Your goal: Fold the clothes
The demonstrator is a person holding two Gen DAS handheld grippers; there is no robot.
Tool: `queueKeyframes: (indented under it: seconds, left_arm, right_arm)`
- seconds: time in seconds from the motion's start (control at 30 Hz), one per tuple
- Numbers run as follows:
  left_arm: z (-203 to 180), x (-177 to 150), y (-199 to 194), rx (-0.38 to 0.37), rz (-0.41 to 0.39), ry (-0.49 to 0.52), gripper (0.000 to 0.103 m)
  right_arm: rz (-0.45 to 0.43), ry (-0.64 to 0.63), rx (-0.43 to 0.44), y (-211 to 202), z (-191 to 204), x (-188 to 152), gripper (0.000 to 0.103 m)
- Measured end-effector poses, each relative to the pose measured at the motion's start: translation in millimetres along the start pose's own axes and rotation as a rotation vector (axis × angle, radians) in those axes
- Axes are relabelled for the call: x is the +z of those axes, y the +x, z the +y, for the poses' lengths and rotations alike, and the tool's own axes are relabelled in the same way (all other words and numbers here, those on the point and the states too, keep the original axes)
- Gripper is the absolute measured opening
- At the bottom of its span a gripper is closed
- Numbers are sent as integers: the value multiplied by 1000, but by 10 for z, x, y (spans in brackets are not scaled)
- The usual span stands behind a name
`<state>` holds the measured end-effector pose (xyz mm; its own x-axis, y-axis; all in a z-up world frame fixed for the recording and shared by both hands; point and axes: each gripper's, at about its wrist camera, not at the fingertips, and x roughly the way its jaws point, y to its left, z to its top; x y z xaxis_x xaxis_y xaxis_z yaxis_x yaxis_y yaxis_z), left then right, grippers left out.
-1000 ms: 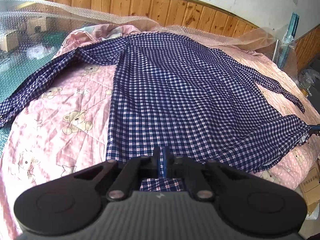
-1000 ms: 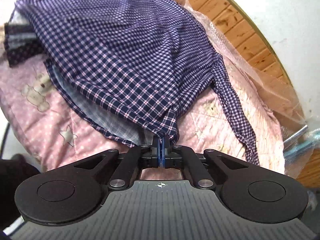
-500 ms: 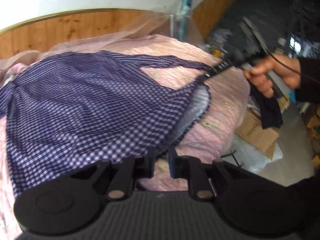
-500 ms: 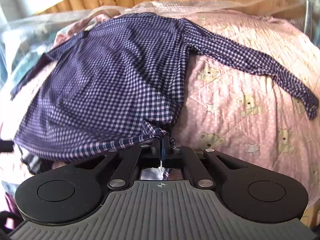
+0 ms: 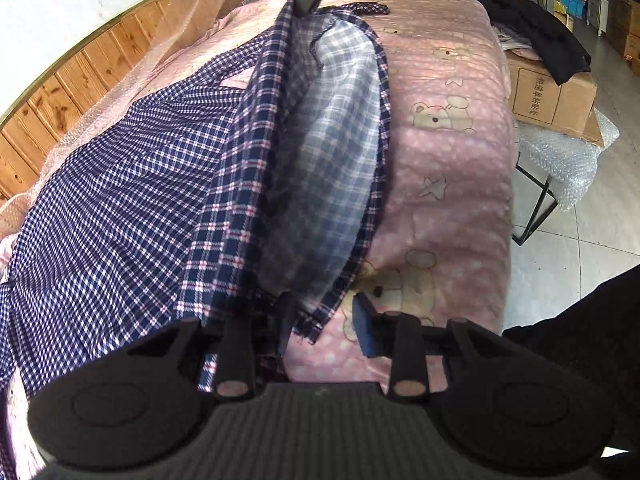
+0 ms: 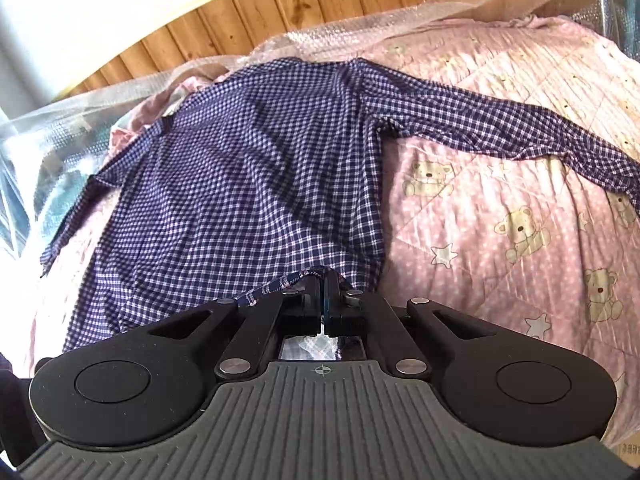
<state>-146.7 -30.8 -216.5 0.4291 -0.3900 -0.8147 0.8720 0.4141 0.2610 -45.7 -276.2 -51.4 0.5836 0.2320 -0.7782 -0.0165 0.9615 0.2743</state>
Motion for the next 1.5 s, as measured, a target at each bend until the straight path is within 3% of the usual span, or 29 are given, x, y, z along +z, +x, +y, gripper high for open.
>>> queueKeyframes:
  seconds: [0.1,0.17,0.27,0.43,0.73,0.87,0.97,1.07,1.2,1.27,1.33,1.4,1.5]
  left_arm:
    - [150,45,54,-45,15,-43,1]
    - [237,64,-41,-84,-12,-89,1]
    - [249,44,-339,-150,-37,-80,1]
    - [66,-149,-492,-220,8,-62,1]
    - [-5,-413,-444,-206,70,-118,2]
    - [36,-567,-589,-180,62,-165,4]
    - [183,-757,-806,-126,39,-278,10]
    - [434,-932,-922,-58,43,-380,14]
    - [704,-1127,-1004,27,58,-440,14]
    - [791,-1185,-1033,33,62,-431,15]
    - [812,-1192,-1063,10,46,-417,17]
    - [733,-1129,-1081,-38,11,-392,20]
    - [452,-936,-958,-88,-8,-256,26]
  right_arm:
    - [16,-21,2,-32,-25,-45,0]
    - [27,-38,3,-58,-39,-74,0]
    - [47,-80,1,-116,-40,-136,0]
    - [141,-267,-29,-199,67,-499,0]
    - [295,-633,-287,44,179,-1427,2]
    - [295,-723,-326,-64,267,-1635,4]
    - [182,-736,-296,-169,429,-1595,15]
    - [86,-778,-276,-103,595,-1545,39]
    - [162,-673,-276,192,460,-1584,37]
    - [195,-602,-298,199,364,-1580,37]
    - [182,-642,-368,110,468,-1567,34]
    - [128,-704,-293,-33,748,-1553,34]
    - [95,-795,-75,-116,1282,-1626,36]
